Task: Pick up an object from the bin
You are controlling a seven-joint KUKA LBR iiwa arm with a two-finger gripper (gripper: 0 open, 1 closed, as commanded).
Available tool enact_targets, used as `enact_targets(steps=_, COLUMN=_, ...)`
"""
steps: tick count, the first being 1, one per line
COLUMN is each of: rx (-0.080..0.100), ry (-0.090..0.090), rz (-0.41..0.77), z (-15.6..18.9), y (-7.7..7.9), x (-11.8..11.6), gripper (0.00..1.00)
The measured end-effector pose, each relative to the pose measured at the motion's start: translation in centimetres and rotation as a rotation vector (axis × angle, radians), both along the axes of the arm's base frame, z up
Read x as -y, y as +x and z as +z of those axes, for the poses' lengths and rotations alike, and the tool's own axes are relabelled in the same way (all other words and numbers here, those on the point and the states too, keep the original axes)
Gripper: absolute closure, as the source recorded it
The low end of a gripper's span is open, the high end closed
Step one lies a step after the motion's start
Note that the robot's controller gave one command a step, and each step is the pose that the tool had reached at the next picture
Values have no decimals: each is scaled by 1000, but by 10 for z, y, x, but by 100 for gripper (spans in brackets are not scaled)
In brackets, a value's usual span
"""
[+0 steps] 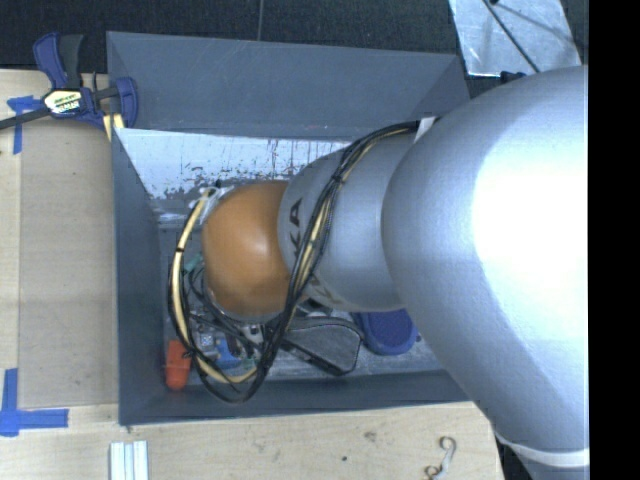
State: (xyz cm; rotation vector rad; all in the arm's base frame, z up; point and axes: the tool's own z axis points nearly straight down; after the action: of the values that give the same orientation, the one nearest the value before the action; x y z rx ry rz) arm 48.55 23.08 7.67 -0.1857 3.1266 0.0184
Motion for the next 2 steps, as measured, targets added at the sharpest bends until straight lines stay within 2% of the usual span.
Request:
enact_targets(steps=1, rx=3, ry=-2, rz=-2, z=-2, y=1, x=2, gripper=0)
enact_targets(steps=2, rx=-8, ry=-13, rz=251, z=-6, y=5, x=76, gripper=0)
